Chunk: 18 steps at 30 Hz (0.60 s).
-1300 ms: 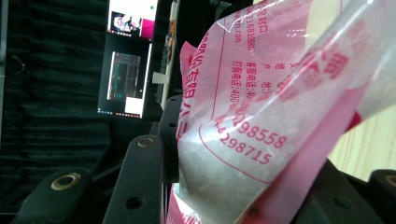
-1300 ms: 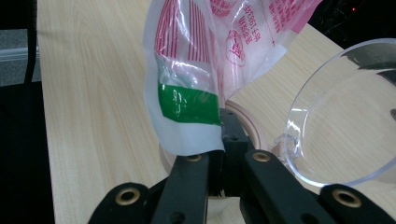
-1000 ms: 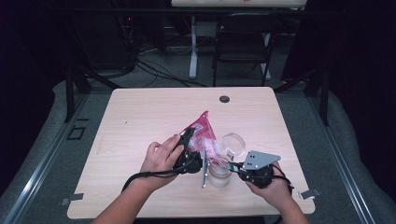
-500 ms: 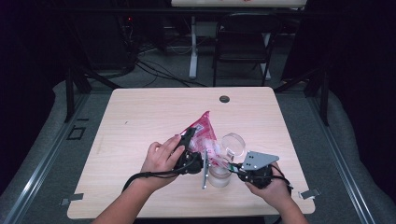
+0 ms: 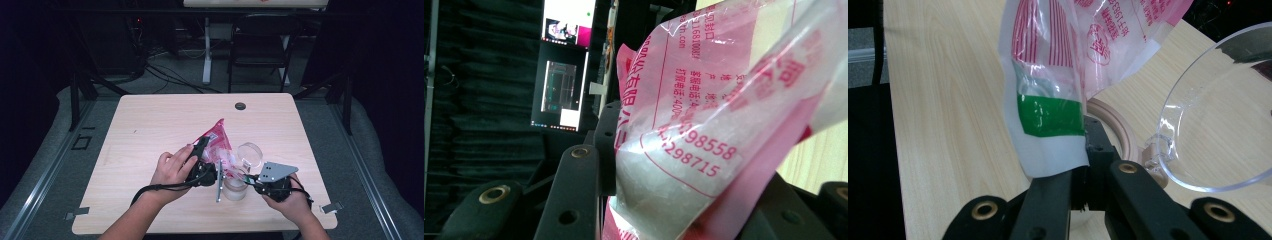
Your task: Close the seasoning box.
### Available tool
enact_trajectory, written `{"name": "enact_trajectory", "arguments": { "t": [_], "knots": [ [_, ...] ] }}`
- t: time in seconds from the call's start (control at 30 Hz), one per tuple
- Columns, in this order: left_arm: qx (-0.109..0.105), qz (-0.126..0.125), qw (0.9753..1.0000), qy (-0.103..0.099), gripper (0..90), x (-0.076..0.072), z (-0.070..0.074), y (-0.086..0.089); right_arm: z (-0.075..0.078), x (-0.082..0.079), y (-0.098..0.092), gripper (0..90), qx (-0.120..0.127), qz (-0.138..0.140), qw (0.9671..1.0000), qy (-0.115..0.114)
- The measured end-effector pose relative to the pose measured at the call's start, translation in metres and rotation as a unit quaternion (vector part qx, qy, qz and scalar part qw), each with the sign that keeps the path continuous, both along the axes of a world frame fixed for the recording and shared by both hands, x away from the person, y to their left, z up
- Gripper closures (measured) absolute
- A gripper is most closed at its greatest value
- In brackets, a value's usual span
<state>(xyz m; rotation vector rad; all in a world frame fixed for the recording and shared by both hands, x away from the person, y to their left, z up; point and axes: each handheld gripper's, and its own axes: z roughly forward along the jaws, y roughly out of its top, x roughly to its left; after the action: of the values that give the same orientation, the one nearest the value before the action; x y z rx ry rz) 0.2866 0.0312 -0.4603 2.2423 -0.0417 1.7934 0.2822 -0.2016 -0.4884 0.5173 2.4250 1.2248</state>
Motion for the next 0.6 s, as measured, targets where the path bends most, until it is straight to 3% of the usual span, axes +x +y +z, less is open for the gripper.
{"name": "enact_trajectory", "arguments": {
  "t": [0.6],
  "knots": [
    [-0.003,-0.002,1.0,-0.002,65.1,-0.002,0.0044,-0.0029,0.005,-0.0001,-0.0047,89.9,0.005,-0.005,1.0,-0.007]
  ]
}}
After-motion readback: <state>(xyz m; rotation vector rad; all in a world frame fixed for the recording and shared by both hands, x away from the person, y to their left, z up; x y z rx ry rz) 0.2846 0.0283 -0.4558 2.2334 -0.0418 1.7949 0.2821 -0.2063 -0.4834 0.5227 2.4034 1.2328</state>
